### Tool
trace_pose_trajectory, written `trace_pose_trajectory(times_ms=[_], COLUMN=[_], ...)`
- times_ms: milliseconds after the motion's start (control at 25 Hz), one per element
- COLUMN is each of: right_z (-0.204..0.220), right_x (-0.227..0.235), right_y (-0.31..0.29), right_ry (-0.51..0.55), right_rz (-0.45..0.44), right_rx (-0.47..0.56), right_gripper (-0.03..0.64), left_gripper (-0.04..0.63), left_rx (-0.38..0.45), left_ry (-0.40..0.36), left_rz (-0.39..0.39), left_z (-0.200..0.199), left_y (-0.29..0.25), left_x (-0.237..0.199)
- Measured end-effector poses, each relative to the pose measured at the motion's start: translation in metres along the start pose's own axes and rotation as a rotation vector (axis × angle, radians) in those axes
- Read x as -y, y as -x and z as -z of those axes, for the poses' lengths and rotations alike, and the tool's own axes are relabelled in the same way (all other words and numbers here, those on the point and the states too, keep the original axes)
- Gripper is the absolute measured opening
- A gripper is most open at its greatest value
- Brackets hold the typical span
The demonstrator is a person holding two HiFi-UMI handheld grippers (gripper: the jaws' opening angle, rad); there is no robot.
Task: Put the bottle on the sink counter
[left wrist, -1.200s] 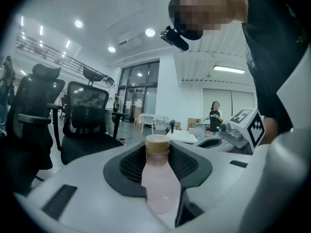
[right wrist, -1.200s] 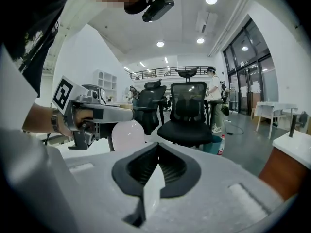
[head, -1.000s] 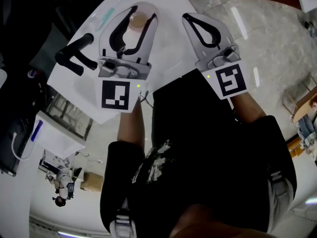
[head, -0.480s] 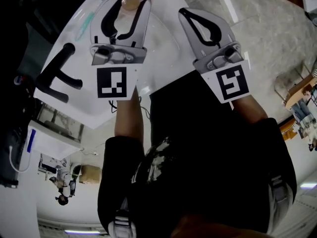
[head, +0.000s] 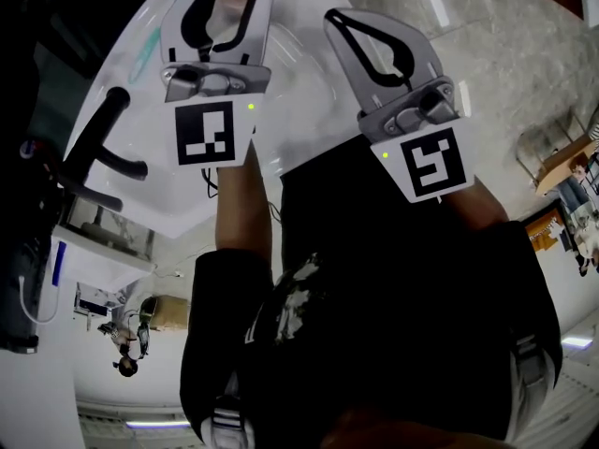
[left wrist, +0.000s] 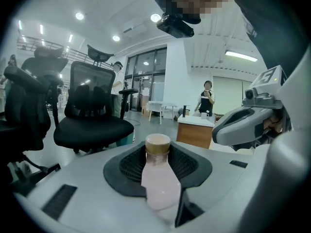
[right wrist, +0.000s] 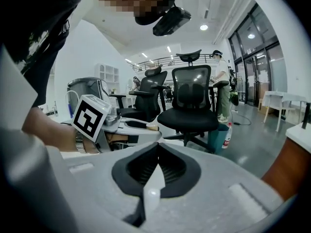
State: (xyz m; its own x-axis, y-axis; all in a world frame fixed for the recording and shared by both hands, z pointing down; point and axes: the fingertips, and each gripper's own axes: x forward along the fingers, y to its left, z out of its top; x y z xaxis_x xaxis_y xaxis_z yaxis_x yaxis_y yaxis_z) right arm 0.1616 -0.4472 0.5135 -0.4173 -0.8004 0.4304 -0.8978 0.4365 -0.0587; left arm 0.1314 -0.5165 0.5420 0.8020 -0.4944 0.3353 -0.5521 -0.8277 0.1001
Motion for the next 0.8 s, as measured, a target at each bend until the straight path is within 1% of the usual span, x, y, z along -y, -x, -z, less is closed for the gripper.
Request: trace_pose_trajectory(times_ms=[120, 240, 440, 520, 600, 720, 800], right_z=[0.005, 0.007, 0.005, 0.003, -0.006, -0.018, -0.022], right_x=[0.003, 0.008, 0.01, 0.009, 0.009, 0.01, 0.009], right_y=[0.0, -0.001, -0.006, -0.006, -0.004, -0.002, 0.002], right_ry=[-0.006, -0.021, -0.046, -0.06, -0.065, -0.083, -0.087], right_rz=[-0.017, 0.002, 0.025, 0.023, 0.02, 0.032, 0.038], right_rx=[-0.015, -0.017, 0.001, 0.009, 0.047, 0.106, 0.118], right_gripper=[-0.005, -0.005, -0.005, -0.005, -0.005, -0.005, -0.005], left_gripper=[0.15, 0.152, 0.153, 0.155, 0.158, 0.178, 0.183], left_rx=[0.015, 0.043, 0.064, 0.059, 0.047, 0.022, 0.009], left_ry=[-0.013, -0.034, -0.039, -0.05, -0.065, -0.076, -0.083], left_rz=[0.001, -0.014, -0.052, -0.051, -0.05, -0.067, -0.082], left_z=[-0.004, -0.006, -0.006, -0.006, -0.005, -0.004, -0.005], left_y=[-0.004, -0.006, -0.005, -0.005, -0.005, 0.002, 0.012], left_x=[0.0, 0.0, -0.001, 0.0, 0.0, -0.002, -0.003])
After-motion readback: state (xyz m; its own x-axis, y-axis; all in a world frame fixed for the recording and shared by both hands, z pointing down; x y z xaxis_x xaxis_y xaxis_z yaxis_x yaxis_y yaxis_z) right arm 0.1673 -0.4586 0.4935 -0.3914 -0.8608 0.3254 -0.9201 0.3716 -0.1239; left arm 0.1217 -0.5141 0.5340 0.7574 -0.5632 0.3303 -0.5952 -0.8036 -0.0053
